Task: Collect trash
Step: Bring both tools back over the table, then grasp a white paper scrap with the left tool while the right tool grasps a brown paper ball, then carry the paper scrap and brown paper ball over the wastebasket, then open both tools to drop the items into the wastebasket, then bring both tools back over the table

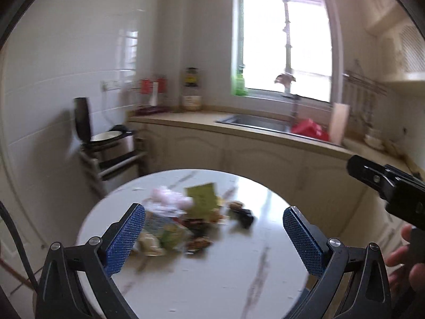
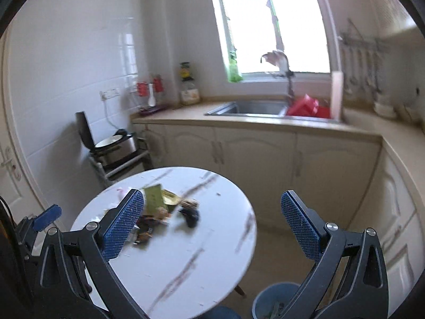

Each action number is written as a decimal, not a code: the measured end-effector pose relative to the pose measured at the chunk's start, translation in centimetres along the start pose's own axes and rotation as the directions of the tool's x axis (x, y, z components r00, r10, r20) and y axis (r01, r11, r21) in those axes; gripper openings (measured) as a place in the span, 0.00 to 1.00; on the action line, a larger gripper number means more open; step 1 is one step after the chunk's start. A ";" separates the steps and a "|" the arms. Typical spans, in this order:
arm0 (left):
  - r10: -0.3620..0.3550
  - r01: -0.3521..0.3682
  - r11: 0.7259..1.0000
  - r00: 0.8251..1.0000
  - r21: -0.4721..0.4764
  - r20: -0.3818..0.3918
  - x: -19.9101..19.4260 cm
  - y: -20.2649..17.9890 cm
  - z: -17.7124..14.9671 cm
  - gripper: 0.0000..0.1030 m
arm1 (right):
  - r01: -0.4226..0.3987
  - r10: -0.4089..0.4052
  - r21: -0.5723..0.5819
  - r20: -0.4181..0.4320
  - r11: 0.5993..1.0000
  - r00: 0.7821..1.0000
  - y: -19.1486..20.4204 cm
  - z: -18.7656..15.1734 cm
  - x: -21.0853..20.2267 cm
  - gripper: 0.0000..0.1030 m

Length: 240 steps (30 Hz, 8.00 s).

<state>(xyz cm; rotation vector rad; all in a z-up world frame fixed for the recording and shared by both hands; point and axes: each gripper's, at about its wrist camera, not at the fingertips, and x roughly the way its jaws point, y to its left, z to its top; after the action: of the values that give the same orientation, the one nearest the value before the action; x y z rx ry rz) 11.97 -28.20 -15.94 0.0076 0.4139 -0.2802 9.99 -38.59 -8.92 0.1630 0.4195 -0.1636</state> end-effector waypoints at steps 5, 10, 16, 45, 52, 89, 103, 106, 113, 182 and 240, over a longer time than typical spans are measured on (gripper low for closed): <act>0.107 -0.106 0.993 0.994 -0.043 0.021 -4.5 1.9 0.4 0.99 | -0.054 0.056 -0.062 0.024 0.997 0.998 4.2 0.5 -0.1 1.00; 0.163 -0.159 0.984 0.986 -0.077 0.040 -8.3 3.6 0.0 0.99 | -0.094 0.099 -0.108 0.038 0.990 0.994 7.2 0.6 -0.2 1.00; 0.190 -0.184 0.978 0.980 -0.102 0.051 -11.1 4.5 -1.1 0.99 | -0.128 0.134 -0.129 0.039 0.983 0.990 8.7 0.7 -0.2 1.00; 0.175 -0.228 0.963 0.936 -0.146 -0.306 -7.5 17.7 -3.9 0.99 | -0.158 0.116 -0.101 -0.334 0.982 0.936 6.8 -6.4 15.0 0.95; 0.181 -0.253 0.954 0.913 -0.159 -0.365 -3.4 22.2 -3.4 0.99 | -0.187 0.134 -0.083 -0.430 0.979 0.893 7.1 -8.8 19.5 0.85; -0.020 -0.052 0.977 0.943 -0.208 -0.331 -2.1 30.0 -2.7 0.02 | -0.303 0.277 0.018 -0.465 0.953 0.841 5.7 -8.1 24.2 0.25; -0.007 -0.054 0.989 0.914 -0.139 -0.406 1.7 27.6 -2.4 0.00 | -0.308 0.289 0.036 -0.463 0.951 0.838 5.2 -8.5 22.2 0.25; -0.062 -0.010 0.984 0.917 -0.179 -0.394 1.6 28.0 -2.3 0.00 | -0.313 0.293 0.036 -0.465 0.949 0.836 5.3 -8.5 22.1 0.25; -0.067 0.001 0.983 0.934 -0.185 -0.350 -0.9 27.9 -2.0 0.00 | -0.311 0.294 0.042 -0.466 0.949 0.834 5.1 -8.8 21.6 0.25; -0.171 0.524 0.814 0.626 0.248 -0.761 24.6 -25.0 -14.8 0.58 | 0.347 0.089 0.436 -0.719 0.830 0.690 -35.5 -34.1 17.3 0.97; 0.213 -0.214 0.976 0.977 -0.050 -0.023 -10.9 5.1 1.0 1.00 | -0.151 0.144 -0.085 -0.090 0.985 0.986 6.7 0.1 5.1 1.00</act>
<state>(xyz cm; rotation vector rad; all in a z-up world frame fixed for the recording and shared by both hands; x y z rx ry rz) 4.13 -20.45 -10.96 0.0037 0.4334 -0.0571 15.87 -32.67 -10.12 0.1102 0.4951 0.0084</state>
